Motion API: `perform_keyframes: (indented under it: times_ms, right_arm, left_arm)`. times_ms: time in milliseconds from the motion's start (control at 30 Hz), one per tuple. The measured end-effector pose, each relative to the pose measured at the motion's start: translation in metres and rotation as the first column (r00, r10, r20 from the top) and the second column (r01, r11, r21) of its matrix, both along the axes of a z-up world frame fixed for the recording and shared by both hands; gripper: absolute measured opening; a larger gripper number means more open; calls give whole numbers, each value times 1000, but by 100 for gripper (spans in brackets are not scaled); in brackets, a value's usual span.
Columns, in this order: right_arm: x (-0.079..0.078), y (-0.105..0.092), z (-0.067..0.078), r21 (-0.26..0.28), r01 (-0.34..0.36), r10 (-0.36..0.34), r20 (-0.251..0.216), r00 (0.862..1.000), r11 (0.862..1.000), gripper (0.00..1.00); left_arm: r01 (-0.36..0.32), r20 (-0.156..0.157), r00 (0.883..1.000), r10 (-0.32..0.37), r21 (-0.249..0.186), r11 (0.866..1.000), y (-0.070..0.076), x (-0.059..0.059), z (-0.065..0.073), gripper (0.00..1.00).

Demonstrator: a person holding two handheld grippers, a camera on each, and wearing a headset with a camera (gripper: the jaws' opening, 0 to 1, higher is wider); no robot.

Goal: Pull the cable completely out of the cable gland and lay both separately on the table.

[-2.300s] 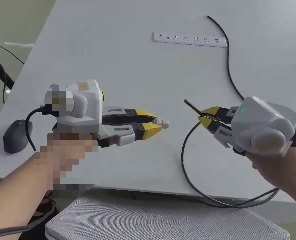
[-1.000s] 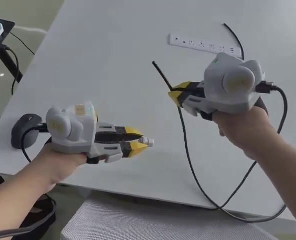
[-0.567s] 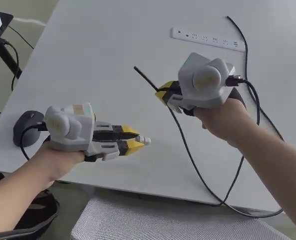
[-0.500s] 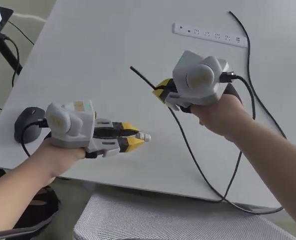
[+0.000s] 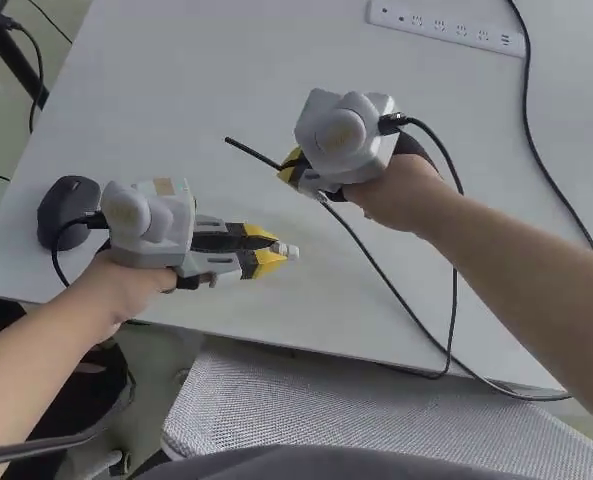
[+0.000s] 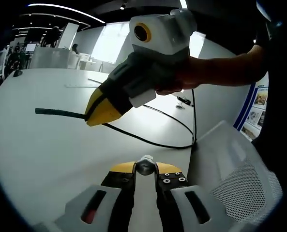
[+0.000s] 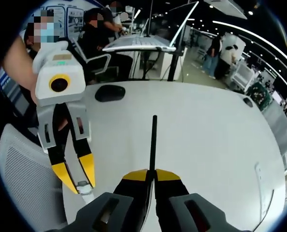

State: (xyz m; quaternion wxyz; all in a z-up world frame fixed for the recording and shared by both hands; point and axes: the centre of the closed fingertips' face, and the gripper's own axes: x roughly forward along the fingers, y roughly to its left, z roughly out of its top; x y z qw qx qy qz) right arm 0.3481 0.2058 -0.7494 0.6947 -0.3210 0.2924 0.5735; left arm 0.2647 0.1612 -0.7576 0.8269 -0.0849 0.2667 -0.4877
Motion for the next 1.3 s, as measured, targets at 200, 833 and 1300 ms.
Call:
perform_keyframes:
  times_ms: [200, 833, 1300]
  right_arm:
    - [-8, 15, -15, -14, -63, 63, -20, 998, 998, 0]
    - [-14, 27, -55, -70, -97, 91, -81, 993, 993, 0]
    - [-10, 28, -63, -73, -77, 71, -80, 994, 994, 0]
  left_arm:
    - [-14, -13, 1000, 15, 26, 1000, 9, 5, -15, 15]
    - [-43, -43, 998, 46, 73, 996, 19, 7, -46, 15]
    - [-40, -42, 998, 43, 81, 996, 21, 11, -48, 16]
